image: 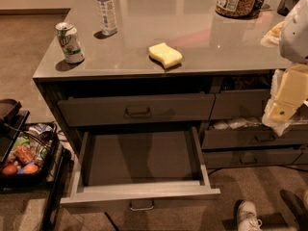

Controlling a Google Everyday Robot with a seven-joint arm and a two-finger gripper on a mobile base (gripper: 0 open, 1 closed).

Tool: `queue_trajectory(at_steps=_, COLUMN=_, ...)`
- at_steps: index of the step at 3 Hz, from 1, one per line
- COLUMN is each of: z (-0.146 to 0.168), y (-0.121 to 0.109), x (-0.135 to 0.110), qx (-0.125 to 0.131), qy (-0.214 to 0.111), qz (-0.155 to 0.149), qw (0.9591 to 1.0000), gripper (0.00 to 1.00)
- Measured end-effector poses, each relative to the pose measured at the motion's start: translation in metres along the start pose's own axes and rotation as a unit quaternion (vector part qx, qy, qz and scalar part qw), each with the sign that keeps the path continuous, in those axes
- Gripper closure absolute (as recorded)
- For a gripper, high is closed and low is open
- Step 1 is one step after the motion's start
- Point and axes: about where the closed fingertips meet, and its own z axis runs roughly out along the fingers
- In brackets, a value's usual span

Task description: Close middle drawer

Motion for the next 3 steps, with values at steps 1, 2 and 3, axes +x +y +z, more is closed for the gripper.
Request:
queue_trajectory(at_steps=1, z=0.000, y=0.000, x=0.000, qx=0.000, qy=0.000, qz=0.000, qw=1.0000, gripper=0.00)
queue_trajectory(at_steps=2, z=0.001, y=0.002, x=-0.003, qx=0.013, qy=-0.012, qz=-0.016, qw=0.9997, gripper=0.00)
queue_trajectory(at_steps=3, z=0.005, y=0.029, x=-0.010, qx=0.033, qy=-0.051, qz=-0.051, qw=0.9968, gripper=0.00)
